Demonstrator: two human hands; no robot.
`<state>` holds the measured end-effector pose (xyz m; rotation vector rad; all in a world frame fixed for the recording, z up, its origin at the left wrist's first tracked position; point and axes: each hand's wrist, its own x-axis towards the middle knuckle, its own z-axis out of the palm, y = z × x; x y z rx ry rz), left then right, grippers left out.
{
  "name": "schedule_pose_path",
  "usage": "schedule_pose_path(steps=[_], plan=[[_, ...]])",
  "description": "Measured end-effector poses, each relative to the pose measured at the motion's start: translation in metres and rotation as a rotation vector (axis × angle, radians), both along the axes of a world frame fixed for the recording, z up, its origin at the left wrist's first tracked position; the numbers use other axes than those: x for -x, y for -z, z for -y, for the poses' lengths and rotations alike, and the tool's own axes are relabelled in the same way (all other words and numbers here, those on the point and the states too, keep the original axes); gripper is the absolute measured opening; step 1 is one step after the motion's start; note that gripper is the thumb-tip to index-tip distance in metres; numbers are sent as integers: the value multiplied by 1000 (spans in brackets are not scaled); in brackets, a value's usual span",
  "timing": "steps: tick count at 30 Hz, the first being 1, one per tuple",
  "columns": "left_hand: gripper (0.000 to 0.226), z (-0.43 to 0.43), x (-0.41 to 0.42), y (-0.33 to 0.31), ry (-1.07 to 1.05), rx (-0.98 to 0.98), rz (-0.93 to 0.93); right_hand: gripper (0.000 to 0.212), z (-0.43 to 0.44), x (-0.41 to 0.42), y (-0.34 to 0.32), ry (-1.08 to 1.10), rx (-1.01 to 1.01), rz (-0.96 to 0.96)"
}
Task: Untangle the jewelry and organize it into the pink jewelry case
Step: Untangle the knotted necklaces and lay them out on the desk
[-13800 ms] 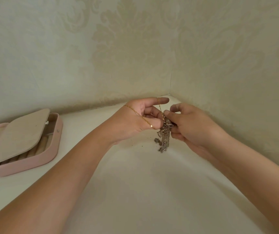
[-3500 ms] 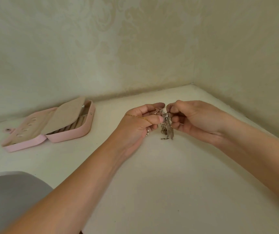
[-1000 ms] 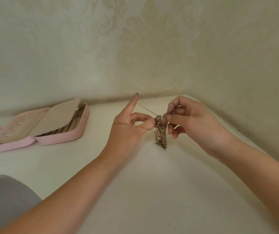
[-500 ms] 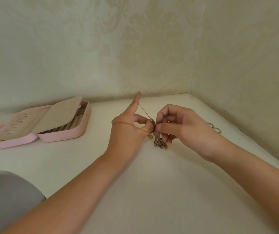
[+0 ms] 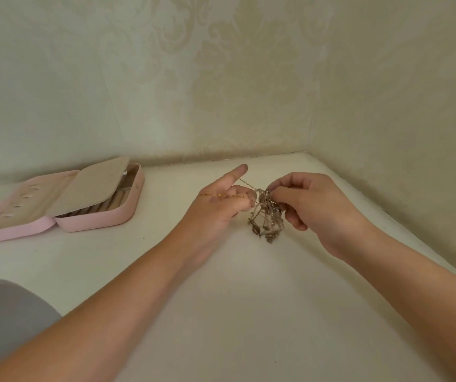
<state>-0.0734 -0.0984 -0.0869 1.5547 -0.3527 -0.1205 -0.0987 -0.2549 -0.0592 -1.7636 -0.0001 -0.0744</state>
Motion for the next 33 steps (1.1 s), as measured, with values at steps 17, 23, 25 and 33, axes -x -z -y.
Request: schedule_pose_path(steps=[17,23,25,33], plan=[[143,-10,-4,-10,100,217,3,16,-8,9,-5,-174,-115,161],[152,-10,-2,-11,136,168,29,21,-10,10,-4,-196,-24,148],[150,-9,-2,-10,160,169,20,28,-12,10,-2,-108,97,213],[147,-9,-4,-10,159,138,51,12,-5,10,-5,-78,168,258]])
